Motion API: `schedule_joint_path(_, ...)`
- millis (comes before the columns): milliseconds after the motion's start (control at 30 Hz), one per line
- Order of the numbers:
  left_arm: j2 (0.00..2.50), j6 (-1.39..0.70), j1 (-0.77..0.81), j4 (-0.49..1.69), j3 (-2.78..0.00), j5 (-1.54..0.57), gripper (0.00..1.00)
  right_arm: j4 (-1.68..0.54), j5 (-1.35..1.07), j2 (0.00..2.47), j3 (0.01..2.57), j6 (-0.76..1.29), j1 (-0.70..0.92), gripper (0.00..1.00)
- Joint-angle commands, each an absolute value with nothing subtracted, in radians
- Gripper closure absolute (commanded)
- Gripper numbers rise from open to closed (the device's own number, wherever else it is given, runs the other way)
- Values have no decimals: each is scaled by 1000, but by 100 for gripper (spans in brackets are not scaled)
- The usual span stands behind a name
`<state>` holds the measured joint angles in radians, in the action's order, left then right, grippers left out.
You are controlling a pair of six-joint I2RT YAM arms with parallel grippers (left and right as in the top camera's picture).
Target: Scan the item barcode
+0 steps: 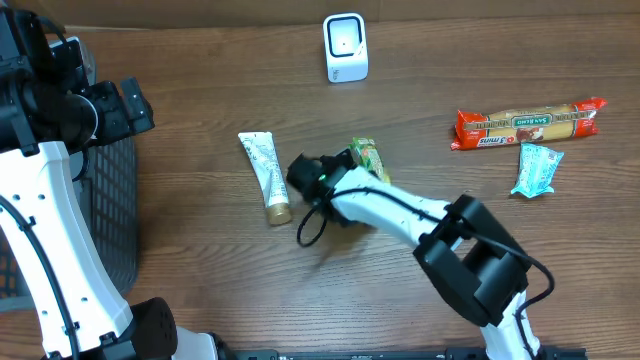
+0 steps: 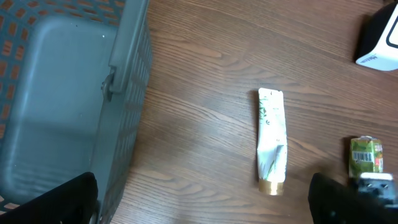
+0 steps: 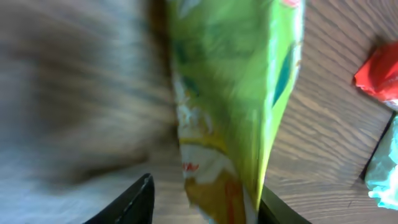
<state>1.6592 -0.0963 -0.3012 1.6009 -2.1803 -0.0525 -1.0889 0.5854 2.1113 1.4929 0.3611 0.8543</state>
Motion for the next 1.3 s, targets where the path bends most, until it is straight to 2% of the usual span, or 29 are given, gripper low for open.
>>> schedule_joint_path(0, 1661, -74, -301, 1599, -2195, -52, 0, -1092, 578, 2099, 1494, 360, 918, 42)
schedule_joint_path(67, 1661, -74, -301, 1600, -2195, -52, 0, -1090, 546, 2098, 1506, 364, 925, 37)
schedule_joint_path(233, 1661, -74, -301, 1600, -2195, -52, 1, -1168, 508, 2042, 1653, 397, 834, 34)
schedule_joint_path(333, 1661, -74, -301, 1600, -2195, -52, 0, -1178, 295, 1954, 1721, 433, 695, 16)
schedule_joint_path(467, 1661, -74, -301, 1600, -2195, -52, 0, -1184, -55, 1942, 1705, 413, 485, 10)
schedule_joint_path(600, 1661, -74, -301, 1599, -2195, -52, 0, -1105, -418, 1944, 1568, 213, 329, 10)
schedule_joint_path(900, 1661, -74, -301, 1600, -2195, -52, 0, -837, -445, 1946, 1317, 173, 376, 6)
schedule_joint_path(1000, 1661, -74, -301, 1599, -2195, -52, 0, -782, -439, 1947, 1279, 175, 382, 6)
schedule_joint_path(1267, 1661, -74, -301, 1600, -2195, -52, 0, -684, -437, 1950, 1230, 174, 380, 36)
